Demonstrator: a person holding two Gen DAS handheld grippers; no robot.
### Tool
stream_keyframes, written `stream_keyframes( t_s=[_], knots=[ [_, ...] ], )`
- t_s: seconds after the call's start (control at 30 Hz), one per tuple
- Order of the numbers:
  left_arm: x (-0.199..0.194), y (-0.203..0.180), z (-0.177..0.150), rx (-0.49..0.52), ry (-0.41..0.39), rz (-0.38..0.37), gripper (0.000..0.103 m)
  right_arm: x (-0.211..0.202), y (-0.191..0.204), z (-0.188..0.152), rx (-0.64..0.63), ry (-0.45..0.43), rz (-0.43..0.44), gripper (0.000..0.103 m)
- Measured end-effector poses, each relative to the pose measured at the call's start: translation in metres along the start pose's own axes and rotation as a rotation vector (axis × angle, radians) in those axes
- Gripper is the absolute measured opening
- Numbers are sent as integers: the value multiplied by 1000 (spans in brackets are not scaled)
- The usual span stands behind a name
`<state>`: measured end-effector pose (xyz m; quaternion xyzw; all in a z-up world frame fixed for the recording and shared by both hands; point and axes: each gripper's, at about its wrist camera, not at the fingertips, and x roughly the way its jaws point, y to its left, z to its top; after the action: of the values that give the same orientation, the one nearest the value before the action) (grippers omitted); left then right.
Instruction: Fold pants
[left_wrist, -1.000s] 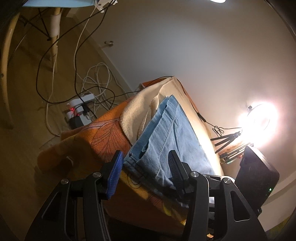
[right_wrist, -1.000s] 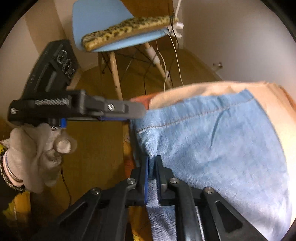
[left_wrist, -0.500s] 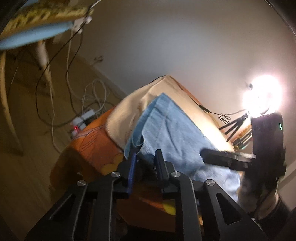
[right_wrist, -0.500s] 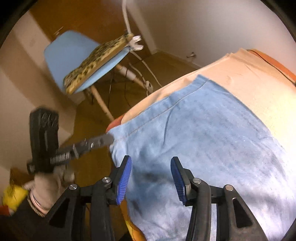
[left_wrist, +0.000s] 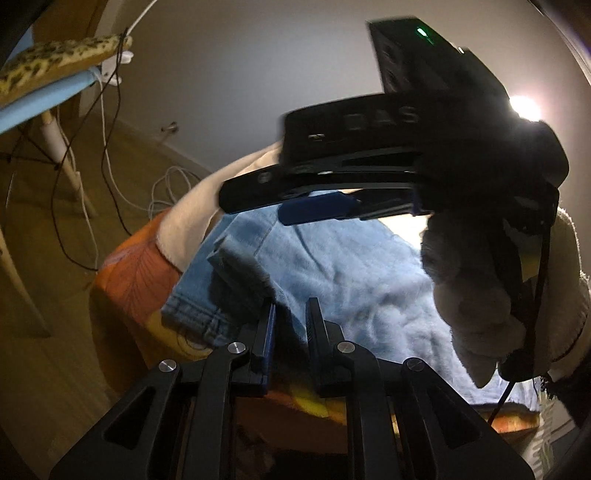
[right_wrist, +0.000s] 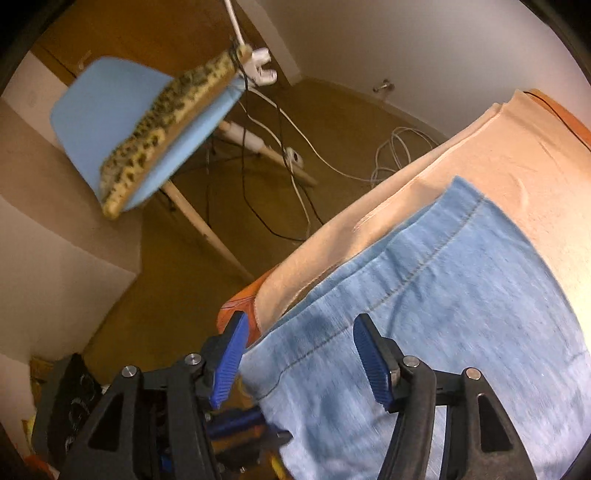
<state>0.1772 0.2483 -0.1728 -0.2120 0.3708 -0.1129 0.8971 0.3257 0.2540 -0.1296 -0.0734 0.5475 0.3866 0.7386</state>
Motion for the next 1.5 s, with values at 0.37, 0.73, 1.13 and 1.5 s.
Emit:
stream_keyframes(
  t_s=[0.37, 0.73, 1.13, 1.5],
  knots=[
    [-13, 36, 4, -117, -38, 117, 48, 16, -6, -5, 38, 24, 9, 60],
    [-2, 12, 5, -44, -80, 101, 23, 13, -7, -3, 71, 48, 16, 61],
    [-5, -9, -4, 8, -112, 129, 26, 22, -8, 4, 66, 81, -88, 12],
    [5, -11, 1, -61, -98, 132, 48, 1, -48, -11, 249, 11, 109, 4]
  ],
)
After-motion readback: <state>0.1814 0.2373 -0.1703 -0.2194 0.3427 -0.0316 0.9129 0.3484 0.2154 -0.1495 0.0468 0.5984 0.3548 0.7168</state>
